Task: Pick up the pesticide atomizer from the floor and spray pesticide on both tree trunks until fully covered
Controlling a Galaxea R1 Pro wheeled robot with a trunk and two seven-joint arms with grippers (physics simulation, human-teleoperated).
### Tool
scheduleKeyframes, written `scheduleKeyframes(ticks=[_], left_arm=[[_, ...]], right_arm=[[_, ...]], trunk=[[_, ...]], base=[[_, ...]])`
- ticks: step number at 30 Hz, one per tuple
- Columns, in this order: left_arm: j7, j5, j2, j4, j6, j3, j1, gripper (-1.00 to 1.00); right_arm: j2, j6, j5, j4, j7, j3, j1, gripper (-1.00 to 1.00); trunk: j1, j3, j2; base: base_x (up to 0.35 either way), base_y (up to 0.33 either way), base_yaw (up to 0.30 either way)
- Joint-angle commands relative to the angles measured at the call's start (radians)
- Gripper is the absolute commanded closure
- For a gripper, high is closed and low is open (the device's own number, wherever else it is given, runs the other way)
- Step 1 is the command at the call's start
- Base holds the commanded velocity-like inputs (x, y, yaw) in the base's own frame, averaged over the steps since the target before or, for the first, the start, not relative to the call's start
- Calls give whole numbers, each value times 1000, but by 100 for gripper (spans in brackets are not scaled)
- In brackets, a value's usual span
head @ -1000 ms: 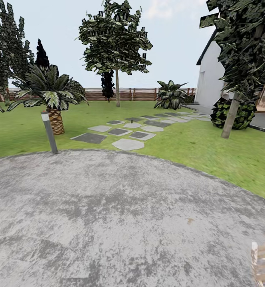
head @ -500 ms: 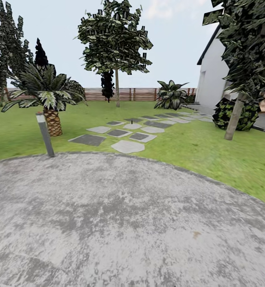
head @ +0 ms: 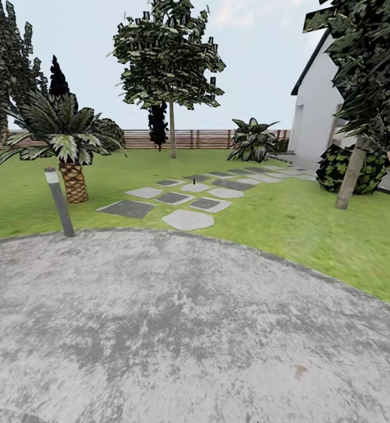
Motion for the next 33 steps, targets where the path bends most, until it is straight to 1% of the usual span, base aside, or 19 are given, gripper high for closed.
scheduleKeyframes(ticks=[1,33], left_arm=[[0,0,-1,1,-3,4,-1,-100],[0,-1,0,1,-3,4,-1,-100]], right_arm=[[0,-3,1,1,0,0,-1,-100],[0,-3,1,1,0,0,-1,-100]], trunk=[[0,-1,0],[0,-1,0]], base=[[339,0,0],[339,0,0]])
